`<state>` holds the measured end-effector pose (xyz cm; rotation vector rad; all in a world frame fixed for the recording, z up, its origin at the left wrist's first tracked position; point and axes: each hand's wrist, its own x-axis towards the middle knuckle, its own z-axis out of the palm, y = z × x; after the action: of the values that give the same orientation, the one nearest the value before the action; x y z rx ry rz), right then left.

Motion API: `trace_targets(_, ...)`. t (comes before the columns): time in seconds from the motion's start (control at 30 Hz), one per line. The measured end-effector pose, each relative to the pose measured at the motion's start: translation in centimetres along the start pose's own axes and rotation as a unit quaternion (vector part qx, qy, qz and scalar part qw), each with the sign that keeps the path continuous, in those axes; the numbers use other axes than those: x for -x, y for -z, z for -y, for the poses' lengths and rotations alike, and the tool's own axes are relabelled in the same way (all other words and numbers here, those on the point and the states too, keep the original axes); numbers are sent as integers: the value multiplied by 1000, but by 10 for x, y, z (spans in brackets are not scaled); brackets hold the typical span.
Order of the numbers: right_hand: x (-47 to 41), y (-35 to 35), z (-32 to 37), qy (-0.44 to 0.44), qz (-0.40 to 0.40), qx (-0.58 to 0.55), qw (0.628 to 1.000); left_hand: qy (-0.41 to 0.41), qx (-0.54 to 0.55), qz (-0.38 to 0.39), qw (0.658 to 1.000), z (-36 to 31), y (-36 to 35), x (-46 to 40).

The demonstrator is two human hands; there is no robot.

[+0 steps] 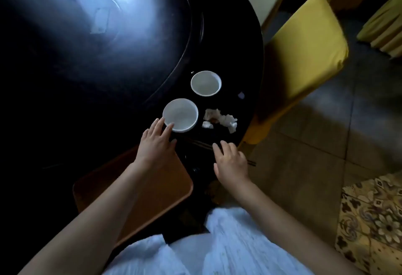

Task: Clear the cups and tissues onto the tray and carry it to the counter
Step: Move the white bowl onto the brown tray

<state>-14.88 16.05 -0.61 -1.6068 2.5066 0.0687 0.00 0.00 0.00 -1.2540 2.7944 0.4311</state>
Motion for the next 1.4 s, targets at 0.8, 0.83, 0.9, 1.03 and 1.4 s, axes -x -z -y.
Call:
trace_targets(0.8,-43,-8,-17,104,52,-49,992,-27,107,-52,993,10,-16,-48)
trace_targets(0.83,-43,-8,-18,102,56,-51,992,-35,106,-62,992,10,-16,-46)
trace_targets(0.9,-45,-10,-22,101,63,-49,992,-47,107,-77,990,12,-15,-41)
trace_targets(1.03,-44,-11,-28,102,58,-71,991,-15,129,-113,985,17,-11,-21)
trace_targets(1.4,-46,9,-17,9,146,-252,957,66,98,-151,982,68,7,100)
